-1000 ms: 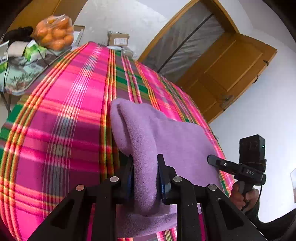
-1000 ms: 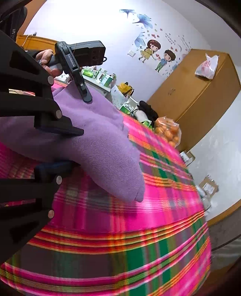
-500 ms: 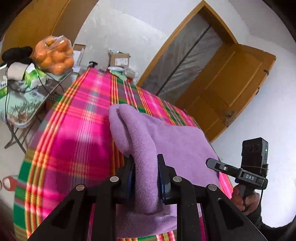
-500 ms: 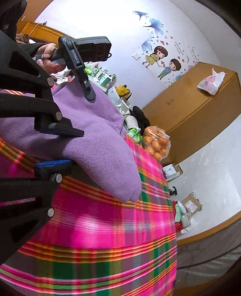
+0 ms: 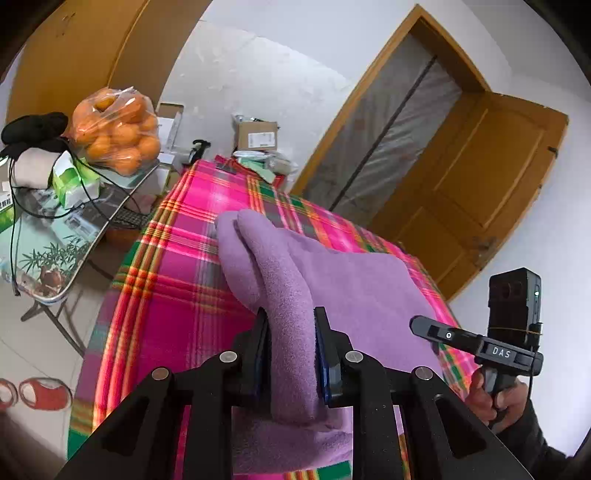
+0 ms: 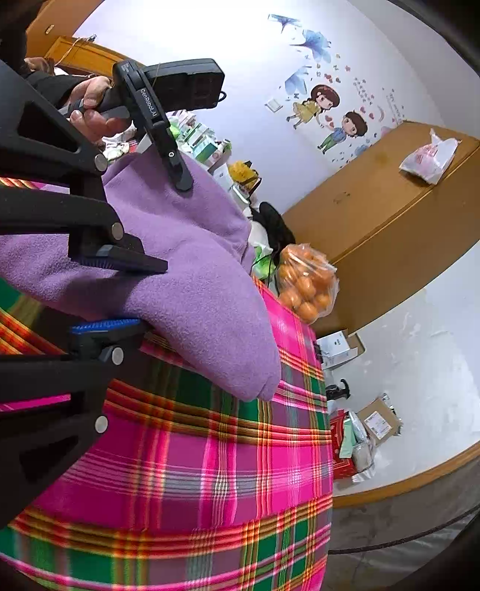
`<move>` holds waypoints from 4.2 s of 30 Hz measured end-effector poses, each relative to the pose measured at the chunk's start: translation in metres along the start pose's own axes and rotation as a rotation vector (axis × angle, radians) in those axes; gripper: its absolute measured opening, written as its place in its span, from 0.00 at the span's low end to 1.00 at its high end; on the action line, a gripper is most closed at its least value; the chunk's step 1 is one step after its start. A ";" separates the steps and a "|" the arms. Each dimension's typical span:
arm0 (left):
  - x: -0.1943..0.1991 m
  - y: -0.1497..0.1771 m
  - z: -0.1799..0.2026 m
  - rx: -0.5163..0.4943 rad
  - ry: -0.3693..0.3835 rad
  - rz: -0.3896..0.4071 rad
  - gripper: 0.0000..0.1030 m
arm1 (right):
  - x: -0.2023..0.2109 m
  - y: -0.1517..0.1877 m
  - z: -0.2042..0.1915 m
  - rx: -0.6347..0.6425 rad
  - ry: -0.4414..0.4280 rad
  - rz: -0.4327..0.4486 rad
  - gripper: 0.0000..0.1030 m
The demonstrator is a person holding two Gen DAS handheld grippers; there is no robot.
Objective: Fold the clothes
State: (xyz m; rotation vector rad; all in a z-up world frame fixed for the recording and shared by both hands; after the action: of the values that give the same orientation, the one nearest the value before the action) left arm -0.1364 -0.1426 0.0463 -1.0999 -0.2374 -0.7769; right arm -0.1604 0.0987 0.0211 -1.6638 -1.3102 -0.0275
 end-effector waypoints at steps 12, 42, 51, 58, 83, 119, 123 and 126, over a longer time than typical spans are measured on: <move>-0.014 0.010 -0.044 0.113 -0.076 -0.062 0.20 | -0.015 -0.001 0.032 -0.036 0.092 0.000 0.34; 0.010 0.054 -0.039 0.101 -0.171 -0.050 0.20 | -0.016 0.067 -0.002 0.081 0.191 -0.155 0.22; 0.028 0.065 -0.034 0.103 -0.175 -0.048 0.20 | 0.009 0.083 -0.009 0.058 0.212 -0.124 0.22; 0.054 0.097 -0.003 0.014 -0.194 -0.044 0.20 | 0.036 0.116 -0.026 0.065 0.262 -0.093 0.22; 0.054 0.156 0.035 -0.176 -0.401 -0.105 0.23 | 0.035 0.161 -0.054 0.139 0.472 -0.102 0.30; 0.031 0.140 0.035 -0.190 -0.515 -0.156 0.49 | 0.020 0.158 -0.061 0.198 0.498 -0.132 0.49; 0.031 0.140 0.035 -0.188 -0.514 -0.156 0.51 | 0.018 0.156 -0.060 0.198 0.501 -0.133 0.50; 0.032 0.141 0.036 -0.188 -0.515 -0.156 0.51 | 0.017 0.155 -0.060 0.197 0.505 -0.133 0.50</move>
State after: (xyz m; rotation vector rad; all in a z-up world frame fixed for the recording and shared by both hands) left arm -0.0123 -0.0934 -0.0204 -1.4641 -0.7024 -0.6504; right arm -0.0066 0.0796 -0.0406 -1.2904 -0.9968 -0.3629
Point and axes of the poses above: each gripper's, at about its wrist camera, not at the fingertips, and x roughly against the way its jaws point, z to its right, y to its underside, the point moved 4 cm from there along -x, roughly the way its jaws point, and after that the axes turned 2 degrees about -y, right-handed, at the moved point
